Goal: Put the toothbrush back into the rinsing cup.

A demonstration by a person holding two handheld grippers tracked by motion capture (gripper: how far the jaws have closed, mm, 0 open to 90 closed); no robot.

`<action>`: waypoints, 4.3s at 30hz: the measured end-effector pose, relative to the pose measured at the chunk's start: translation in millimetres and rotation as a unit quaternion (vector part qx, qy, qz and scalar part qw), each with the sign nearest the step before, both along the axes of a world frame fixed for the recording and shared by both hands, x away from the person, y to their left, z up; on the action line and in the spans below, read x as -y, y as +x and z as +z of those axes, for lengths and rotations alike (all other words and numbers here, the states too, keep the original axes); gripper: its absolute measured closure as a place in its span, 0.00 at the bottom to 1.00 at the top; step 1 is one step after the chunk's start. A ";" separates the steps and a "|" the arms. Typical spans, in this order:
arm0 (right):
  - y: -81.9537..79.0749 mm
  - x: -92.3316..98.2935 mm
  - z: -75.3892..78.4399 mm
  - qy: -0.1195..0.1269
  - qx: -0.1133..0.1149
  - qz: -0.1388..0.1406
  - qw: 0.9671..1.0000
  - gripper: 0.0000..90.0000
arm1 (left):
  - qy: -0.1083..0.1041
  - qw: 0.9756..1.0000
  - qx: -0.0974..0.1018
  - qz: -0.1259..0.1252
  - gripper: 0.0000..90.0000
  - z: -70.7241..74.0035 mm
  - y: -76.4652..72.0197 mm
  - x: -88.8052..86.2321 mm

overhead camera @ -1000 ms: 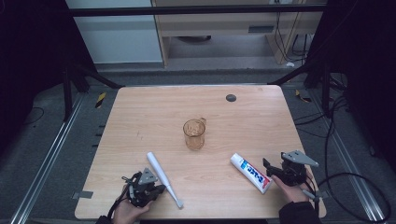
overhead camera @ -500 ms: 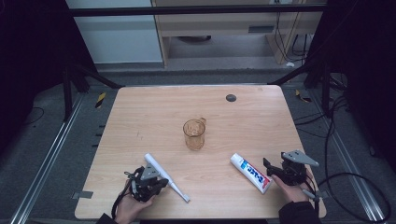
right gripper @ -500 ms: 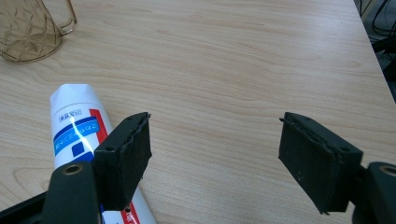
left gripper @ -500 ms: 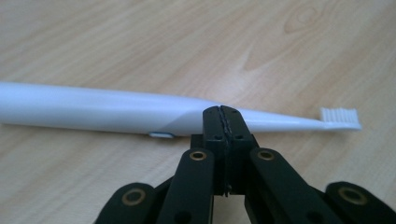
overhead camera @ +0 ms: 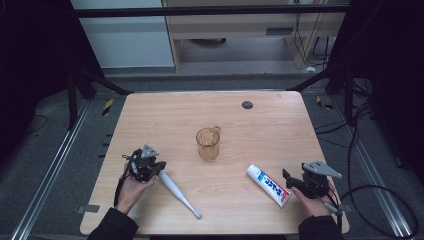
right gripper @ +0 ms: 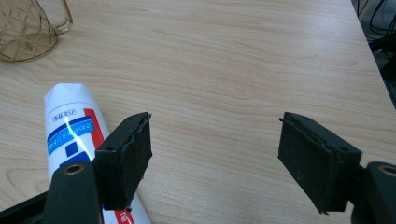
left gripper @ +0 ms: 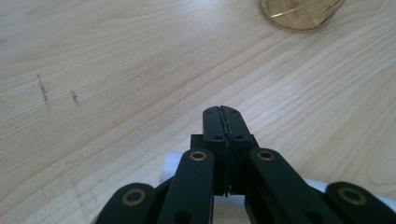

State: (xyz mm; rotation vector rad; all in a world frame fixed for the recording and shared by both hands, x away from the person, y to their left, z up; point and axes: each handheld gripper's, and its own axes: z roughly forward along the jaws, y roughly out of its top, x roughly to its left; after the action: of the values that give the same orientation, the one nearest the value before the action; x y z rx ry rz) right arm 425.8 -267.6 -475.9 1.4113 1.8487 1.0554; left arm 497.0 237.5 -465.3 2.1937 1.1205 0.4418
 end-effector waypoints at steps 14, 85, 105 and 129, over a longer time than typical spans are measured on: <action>1.0 -0.6 -0.9 -0.005 0.001 0.003 1.000 0.29 | 0.019 0.999 -0.015 -0.023 1.00 -8.1 -0.1 -0.9; 0.2 2.2 0.2 -0.001 0.001 -0.001 1.000 0.29 | 0.027 0.999 -0.025 -0.036 1.00 -12.5 -58.1 -21.4; -0.1 12.3 4.1 0.003 0.000 -0.017 1.000 0.28 | -0.043 0.998 0.032 0.037 0.63 33.3 -29.6 -26.4; 4.4 16.1 4.4 0.001 -0.012 -0.014 1.000 0.24 | -0.032 0.999 0.028 -0.002 0.42 54.4 4.9 28.0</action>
State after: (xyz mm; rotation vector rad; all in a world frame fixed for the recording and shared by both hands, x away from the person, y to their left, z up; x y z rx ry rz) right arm 430.2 -283.7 -471.6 1.4530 1.8411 1.0310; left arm 501.8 209.5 -410.8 2.1161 1.0853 0.4563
